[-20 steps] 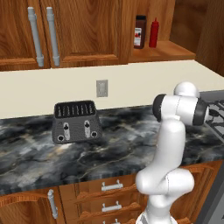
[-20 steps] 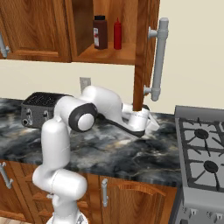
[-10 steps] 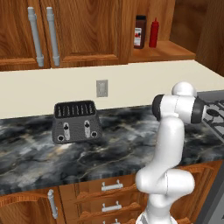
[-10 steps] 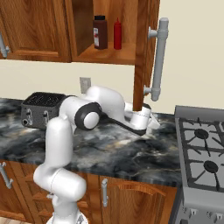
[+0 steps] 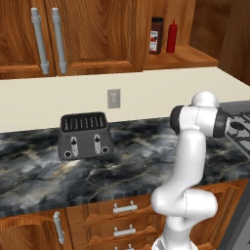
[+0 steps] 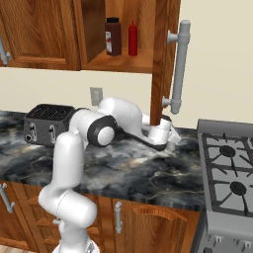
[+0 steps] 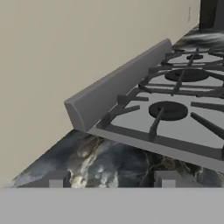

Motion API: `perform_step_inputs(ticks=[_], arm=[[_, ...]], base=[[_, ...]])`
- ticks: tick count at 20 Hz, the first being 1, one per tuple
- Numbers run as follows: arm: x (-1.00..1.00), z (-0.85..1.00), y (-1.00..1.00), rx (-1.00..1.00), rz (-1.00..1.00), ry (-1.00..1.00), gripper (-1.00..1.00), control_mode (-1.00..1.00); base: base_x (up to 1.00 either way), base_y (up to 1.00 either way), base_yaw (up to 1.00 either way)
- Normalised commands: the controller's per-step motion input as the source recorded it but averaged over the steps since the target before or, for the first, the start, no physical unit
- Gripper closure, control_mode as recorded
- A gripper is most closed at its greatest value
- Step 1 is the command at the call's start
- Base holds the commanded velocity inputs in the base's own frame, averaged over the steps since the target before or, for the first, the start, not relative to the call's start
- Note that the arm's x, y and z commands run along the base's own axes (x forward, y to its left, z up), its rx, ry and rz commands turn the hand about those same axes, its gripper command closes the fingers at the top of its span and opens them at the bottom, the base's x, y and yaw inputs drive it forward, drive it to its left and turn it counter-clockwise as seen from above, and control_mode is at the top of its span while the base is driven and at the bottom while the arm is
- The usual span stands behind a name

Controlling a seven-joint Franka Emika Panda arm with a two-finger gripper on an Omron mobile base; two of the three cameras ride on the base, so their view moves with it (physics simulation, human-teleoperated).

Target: Collect the paprika, ketchup, and shaker from the cabinet and place them next to the stove.

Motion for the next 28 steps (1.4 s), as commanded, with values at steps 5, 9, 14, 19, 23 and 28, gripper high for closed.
perform_step_inputs(ticks=[5,9,14,19,23,28], arm=[[-0.12,0.07,0.29,-0.07,-0.01,-0.14,-1.00,-1.00],[-0.29,0.30,0.41,-0.07,-0.01,-0.11,-1.00,-1.00],[-0.63,0.36,0.66,-0.04,0.01,0.01,-1.00,-1.00],[-0.57,0.73,0.52,0.00,0.06,0.09,-1.00,-1.00],[-0.21,1.00,0.31,0.00,0.05,0.15,-1.00,-1.00],[-0.17,1.00,0.15,0.00,0.00,0.27,-1.00,-1.00]], base=[[0.00,0.00,0.00],[0.00,0.00,0.00],[0.00,0.00,0.00],[0.00,0.00,0.00],[0.00,0.00,0.00],[0.00,0.00,0.00]])
